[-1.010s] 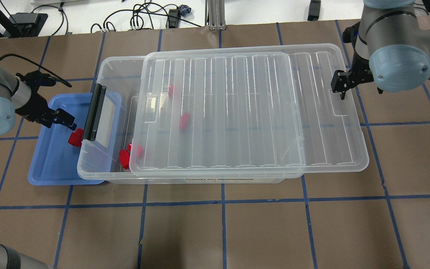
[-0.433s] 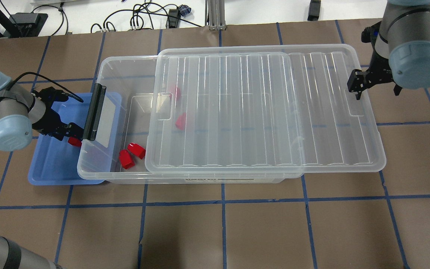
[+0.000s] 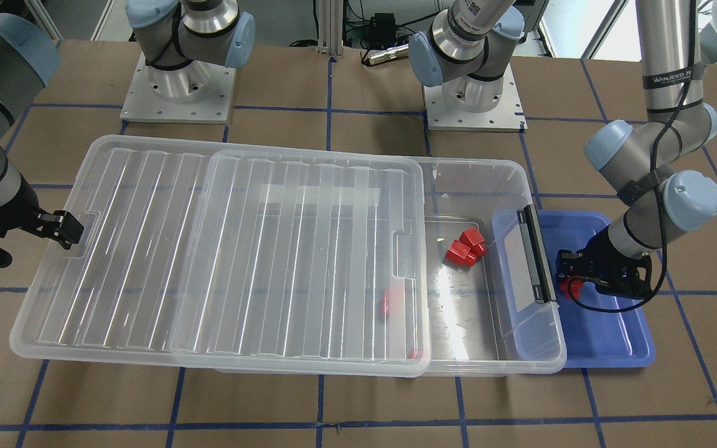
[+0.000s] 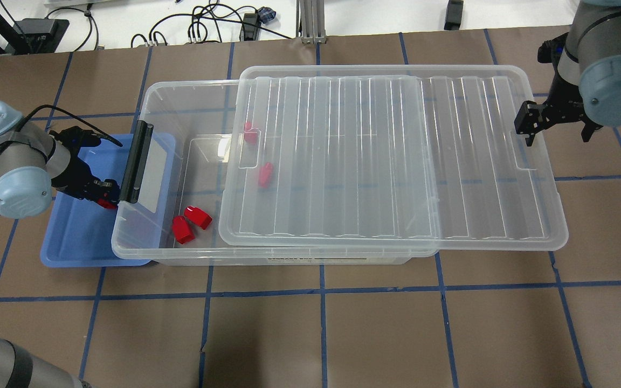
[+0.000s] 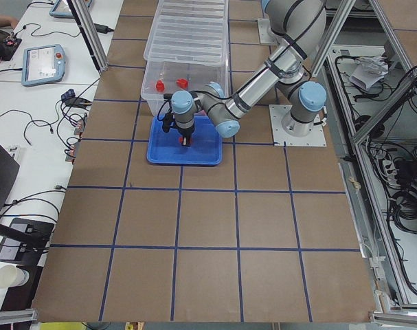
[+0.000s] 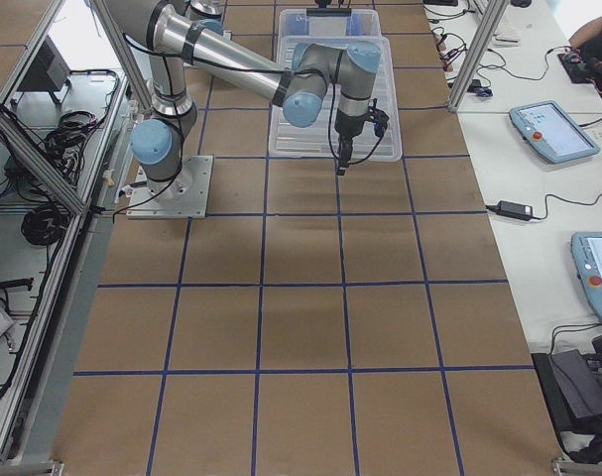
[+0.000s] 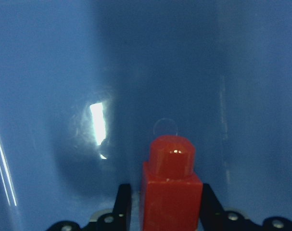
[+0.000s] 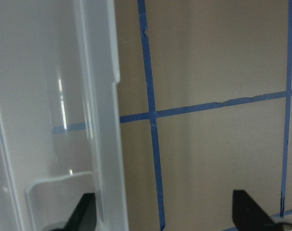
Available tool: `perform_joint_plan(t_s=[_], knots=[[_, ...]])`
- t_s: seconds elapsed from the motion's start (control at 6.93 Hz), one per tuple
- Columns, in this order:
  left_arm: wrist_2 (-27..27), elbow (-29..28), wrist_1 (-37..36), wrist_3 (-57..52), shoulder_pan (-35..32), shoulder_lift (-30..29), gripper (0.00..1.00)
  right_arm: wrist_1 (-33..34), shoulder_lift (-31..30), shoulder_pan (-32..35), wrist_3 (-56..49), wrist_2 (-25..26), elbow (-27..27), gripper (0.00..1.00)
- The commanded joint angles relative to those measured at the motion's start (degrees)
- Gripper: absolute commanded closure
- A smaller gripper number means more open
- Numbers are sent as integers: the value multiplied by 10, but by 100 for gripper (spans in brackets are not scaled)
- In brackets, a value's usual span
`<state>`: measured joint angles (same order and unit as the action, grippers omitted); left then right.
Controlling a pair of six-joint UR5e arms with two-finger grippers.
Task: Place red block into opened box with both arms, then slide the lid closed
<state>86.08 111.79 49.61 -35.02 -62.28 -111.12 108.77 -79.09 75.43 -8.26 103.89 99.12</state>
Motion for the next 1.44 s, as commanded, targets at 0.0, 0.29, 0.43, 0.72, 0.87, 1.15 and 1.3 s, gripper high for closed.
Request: perform_joint_plan(t_s=[0.0, 0.29, 0.43, 0.72, 0.87, 1.15, 1.3], knots=[[1, -51, 36, 2, -24, 31, 82, -1, -2, -2, -2, 3, -1, 0], [-5, -130, 152, 2, -39, 77, 82, -2, -4, -2, -8, 3, -1, 0], [-5, -164, 205, 3, -56, 95, 85, -12, -4, -3, -9, 4, -2, 0], [2, -185, 251, 101, -113, 128, 85, -13, -4, -16, -29, 1, -3, 0], [7, -184, 254, 183, -166, 138, 85, -13, -4, -16, -29, -1, 0, 0], [29, -164, 247, 259, -209, 134, 85, -18, -6, -13, -28, -2, -7, 0], [22, -156, 243, 337, -220, 121, 85, -37, -19, -9, -27, -3, -22, 0]])
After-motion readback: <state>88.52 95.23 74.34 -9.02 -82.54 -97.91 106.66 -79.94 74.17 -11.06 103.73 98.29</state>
